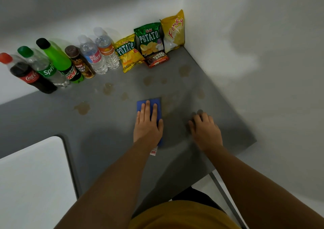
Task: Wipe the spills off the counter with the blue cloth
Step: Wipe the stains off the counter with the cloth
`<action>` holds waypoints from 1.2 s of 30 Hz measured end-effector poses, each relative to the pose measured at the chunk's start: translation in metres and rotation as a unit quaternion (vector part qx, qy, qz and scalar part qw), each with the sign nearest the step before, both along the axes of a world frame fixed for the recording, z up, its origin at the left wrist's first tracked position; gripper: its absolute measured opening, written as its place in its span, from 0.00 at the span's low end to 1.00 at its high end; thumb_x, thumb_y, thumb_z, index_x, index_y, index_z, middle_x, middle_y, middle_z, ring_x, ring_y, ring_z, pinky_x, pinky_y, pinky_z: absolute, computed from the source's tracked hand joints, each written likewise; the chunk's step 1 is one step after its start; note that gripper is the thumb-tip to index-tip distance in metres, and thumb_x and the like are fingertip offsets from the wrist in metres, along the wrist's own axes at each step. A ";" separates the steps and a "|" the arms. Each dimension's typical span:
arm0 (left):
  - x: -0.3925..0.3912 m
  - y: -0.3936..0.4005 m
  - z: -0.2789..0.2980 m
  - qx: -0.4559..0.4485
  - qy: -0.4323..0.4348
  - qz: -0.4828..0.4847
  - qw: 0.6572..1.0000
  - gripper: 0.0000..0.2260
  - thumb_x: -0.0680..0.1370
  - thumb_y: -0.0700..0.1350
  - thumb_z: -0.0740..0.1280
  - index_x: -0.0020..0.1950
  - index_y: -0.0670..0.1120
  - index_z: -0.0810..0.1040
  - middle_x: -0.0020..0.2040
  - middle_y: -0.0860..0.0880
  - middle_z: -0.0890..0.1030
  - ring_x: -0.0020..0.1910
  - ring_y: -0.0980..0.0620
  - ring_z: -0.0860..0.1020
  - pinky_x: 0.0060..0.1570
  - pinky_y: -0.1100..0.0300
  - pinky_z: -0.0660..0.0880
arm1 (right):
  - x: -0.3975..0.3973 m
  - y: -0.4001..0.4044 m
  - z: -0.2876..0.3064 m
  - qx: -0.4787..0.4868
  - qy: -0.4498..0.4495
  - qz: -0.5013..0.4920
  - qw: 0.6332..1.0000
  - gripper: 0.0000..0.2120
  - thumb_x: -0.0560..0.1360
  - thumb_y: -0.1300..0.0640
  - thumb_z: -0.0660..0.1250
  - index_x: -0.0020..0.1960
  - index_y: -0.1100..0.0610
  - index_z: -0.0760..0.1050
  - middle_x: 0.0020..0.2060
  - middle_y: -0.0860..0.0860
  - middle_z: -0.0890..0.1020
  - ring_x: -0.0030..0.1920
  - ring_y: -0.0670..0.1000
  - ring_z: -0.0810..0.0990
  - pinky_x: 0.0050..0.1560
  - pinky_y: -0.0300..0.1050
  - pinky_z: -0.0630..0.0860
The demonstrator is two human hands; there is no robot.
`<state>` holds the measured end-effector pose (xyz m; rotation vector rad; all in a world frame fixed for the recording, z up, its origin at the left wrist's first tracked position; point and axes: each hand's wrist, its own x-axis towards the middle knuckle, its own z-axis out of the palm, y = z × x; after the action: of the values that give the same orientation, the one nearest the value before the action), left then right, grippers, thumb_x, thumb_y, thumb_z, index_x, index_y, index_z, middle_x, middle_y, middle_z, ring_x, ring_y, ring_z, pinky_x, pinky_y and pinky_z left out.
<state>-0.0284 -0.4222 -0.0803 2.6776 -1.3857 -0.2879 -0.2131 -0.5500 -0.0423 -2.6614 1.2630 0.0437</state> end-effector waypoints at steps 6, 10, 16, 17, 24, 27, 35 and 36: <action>-0.012 0.042 -0.007 -0.026 0.002 -0.015 1.000 0.30 0.85 0.59 0.49 0.83 0.49 0.46 0.84 0.45 0.48 0.82 0.46 0.45 0.80 0.48 0.49 | 0.007 -0.010 0.005 0.005 -0.022 -0.023 0.999 0.18 0.84 0.45 0.55 0.63 0.56 0.75 0.63 0.55 0.76 0.62 0.57 0.75 0.55 0.54 0.78; 0.002 0.050 -0.006 -0.031 -0.002 0.007 0.999 0.30 0.84 0.60 0.48 0.83 0.50 0.46 0.84 0.46 0.49 0.82 0.46 0.47 0.80 0.48 0.49 | 0.010 -0.016 0.006 0.001 -0.027 -0.027 0.999 0.17 0.84 0.46 0.56 0.60 0.57 0.76 0.60 0.56 0.77 0.59 0.58 0.75 0.52 0.54 0.78; 0.016 0.012 -0.004 -0.011 -0.007 0.043 0.999 0.29 0.84 0.57 0.47 0.83 0.49 0.44 0.84 0.45 0.46 0.82 0.46 0.46 0.80 0.48 0.46 | 0.004 -0.021 0.004 -0.008 -0.027 -0.025 0.999 0.17 0.84 0.46 0.56 0.57 0.57 0.77 0.57 0.55 0.78 0.56 0.56 0.76 0.51 0.53 0.78; 0.017 0.001 -0.003 -0.007 -0.005 0.045 0.999 0.29 0.85 0.57 0.46 0.83 0.49 0.43 0.84 0.45 0.46 0.82 0.46 0.45 0.81 0.48 0.46 | 0.003 -0.022 0.004 -0.012 -0.031 -0.023 0.999 0.17 0.84 0.46 0.57 0.57 0.57 0.77 0.57 0.55 0.78 0.56 0.56 0.76 0.50 0.53 0.78; -0.006 -0.049 -0.002 0.009 0.008 -0.005 1.000 0.29 0.85 0.57 0.43 0.83 0.48 0.40 0.83 0.44 0.41 0.82 0.45 0.41 0.81 0.48 0.43 | -0.001 -0.030 0.001 -0.026 -0.038 -0.017 0.999 0.16 0.84 0.46 0.57 0.55 0.56 0.77 0.55 0.55 0.78 0.55 0.56 0.77 0.48 0.51 0.77; -0.022 -0.046 -0.005 -0.002 0.000 -0.034 0.999 0.29 0.85 0.57 0.44 0.83 0.47 0.42 0.83 0.43 0.44 0.82 0.44 0.43 0.81 0.47 0.46 | -0.001 -0.031 0.001 -0.029 -0.037 -0.023 0.999 0.16 0.83 0.45 0.57 0.55 0.55 0.76 0.55 0.54 0.78 0.55 0.55 0.76 0.48 0.50 0.76; -0.040 -0.006 -0.010 -0.044 -0.001 -0.026 0.999 0.29 0.85 0.57 0.49 0.83 0.47 0.48 0.84 0.45 0.48 0.82 0.46 0.47 0.80 0.48 0.50 | 0.005 -0.028 0.002 -0.012 -0.027 -0.013 0.999 0.17 0.84 0.45 0.57 0.59 0.55 0.77 0.58 0.54 0.78 0.58 0.55 0.76 0.53 0.51 0.78; -0.037 0.002 -0.010 -0.045 -0.001 -0.018 0.999 0.29 0.85 0.57 0.49 0.83 0.48 0.49 0.84 0.46 0.48 0.82 0.46 0.46 0.80 0.48 0.50 | 0.005 -0.028 0.003 -0.009 -0.024 -0.011 1.000 0.17 0.84 0.45 0.56 0.59 0.56 0.77 0.59 0.54 0.78 0.59 0.56 0.76 0.54 0.52 0.77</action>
<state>-0.0654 -0.4203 -0.0907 2.5840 -1.4148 -0.2206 -0.2082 -0.5779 -0.0394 -2.6457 1.2838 -0.0350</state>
